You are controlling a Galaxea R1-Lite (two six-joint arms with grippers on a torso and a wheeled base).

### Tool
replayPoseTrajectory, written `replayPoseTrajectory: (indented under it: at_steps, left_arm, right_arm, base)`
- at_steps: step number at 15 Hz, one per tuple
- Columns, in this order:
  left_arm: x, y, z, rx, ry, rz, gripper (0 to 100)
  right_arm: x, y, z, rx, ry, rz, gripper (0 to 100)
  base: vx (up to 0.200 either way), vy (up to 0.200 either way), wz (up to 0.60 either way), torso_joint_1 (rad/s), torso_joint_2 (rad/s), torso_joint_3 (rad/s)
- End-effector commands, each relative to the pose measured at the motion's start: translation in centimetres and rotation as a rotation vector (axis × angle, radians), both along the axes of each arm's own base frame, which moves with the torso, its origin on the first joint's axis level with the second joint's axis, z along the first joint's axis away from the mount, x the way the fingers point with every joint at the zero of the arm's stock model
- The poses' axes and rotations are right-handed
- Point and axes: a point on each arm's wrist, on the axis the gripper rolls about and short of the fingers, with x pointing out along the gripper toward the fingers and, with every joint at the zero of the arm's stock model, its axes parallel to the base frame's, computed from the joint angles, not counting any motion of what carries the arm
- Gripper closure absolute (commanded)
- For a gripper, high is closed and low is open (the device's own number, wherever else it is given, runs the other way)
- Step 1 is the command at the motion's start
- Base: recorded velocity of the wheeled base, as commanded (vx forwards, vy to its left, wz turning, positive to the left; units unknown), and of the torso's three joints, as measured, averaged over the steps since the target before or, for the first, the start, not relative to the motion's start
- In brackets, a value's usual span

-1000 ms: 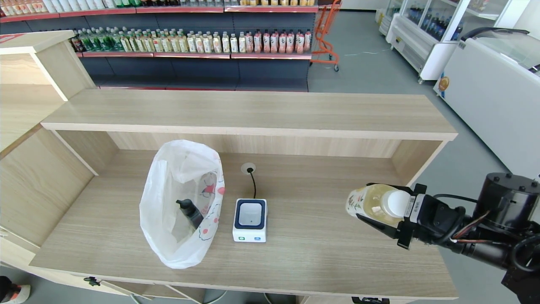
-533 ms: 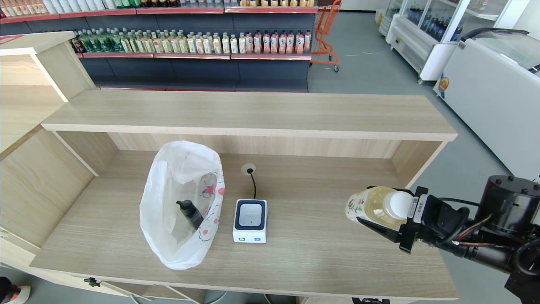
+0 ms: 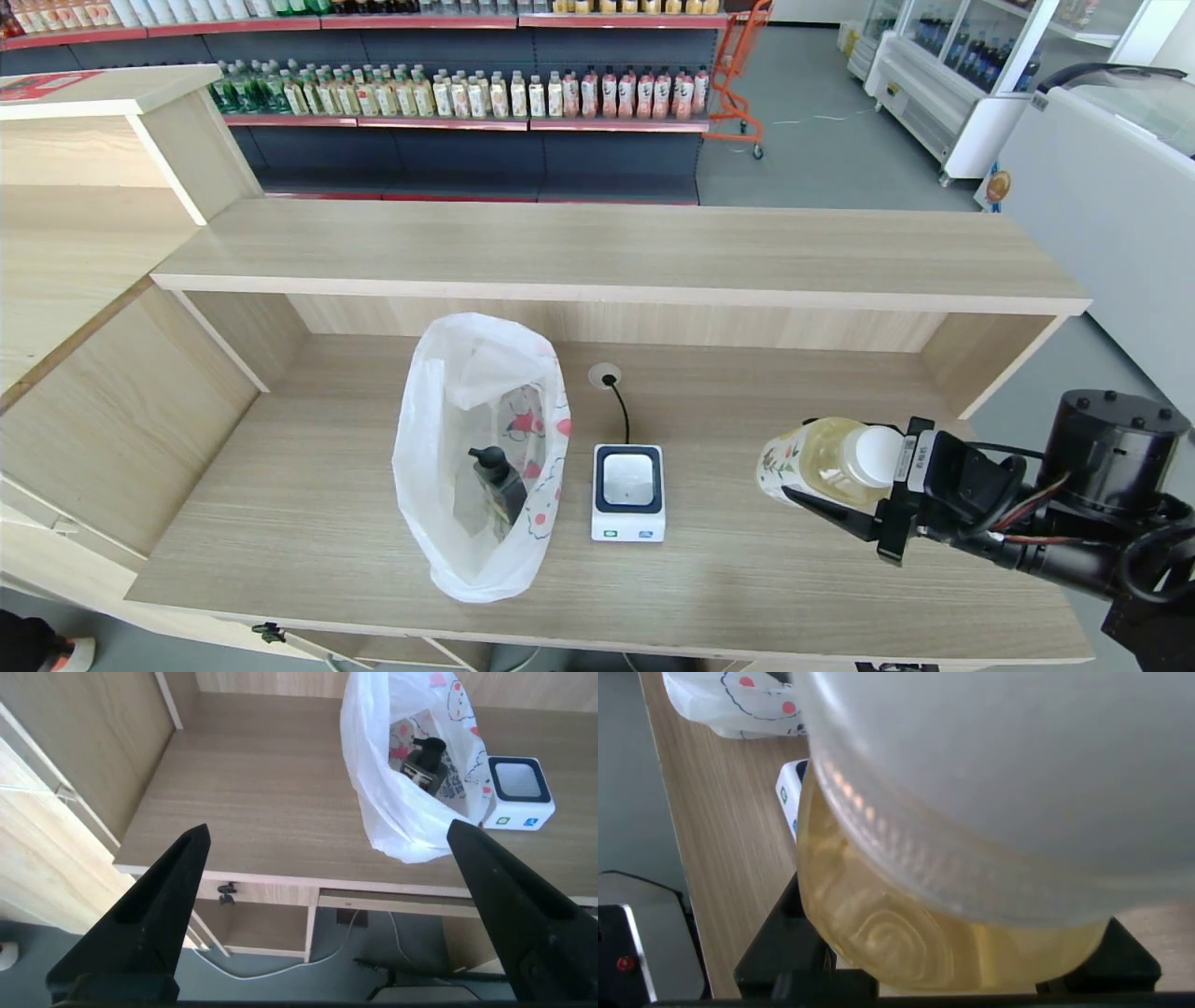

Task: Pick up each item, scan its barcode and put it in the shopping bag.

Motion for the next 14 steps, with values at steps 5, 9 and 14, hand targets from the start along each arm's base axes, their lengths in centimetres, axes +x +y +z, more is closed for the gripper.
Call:
replayPoseTrajectory:
  at_steps: [5,9,14]
  left_arm:
    - [0.0,0.0,0.0,0.001,-0.001,0.0,0]
    - [0.0,0.0,0.0,0.001,-0.001,0.0,0]
    - [0.0,0.0,0.0,0.001,-0.001,0.002,0]
  right_arm:
    - [2.2,-1.1,-1.8,0.005,0.012,-0.004,100]
    - [3.2,-1.7,-3.2,0.006,0.018,-0.025,100]
    - [4.3,-1.5,-3.8,0.012,0.001,-0.001,100]
  base:
    - [0.0,0.16,0.0,0.0,0.0,0.001]
    - [0.0,0.0,0.0,0.0,0.0,0.0]
    - [0.0,0.0,0.0,0.0,0.0,0.0]
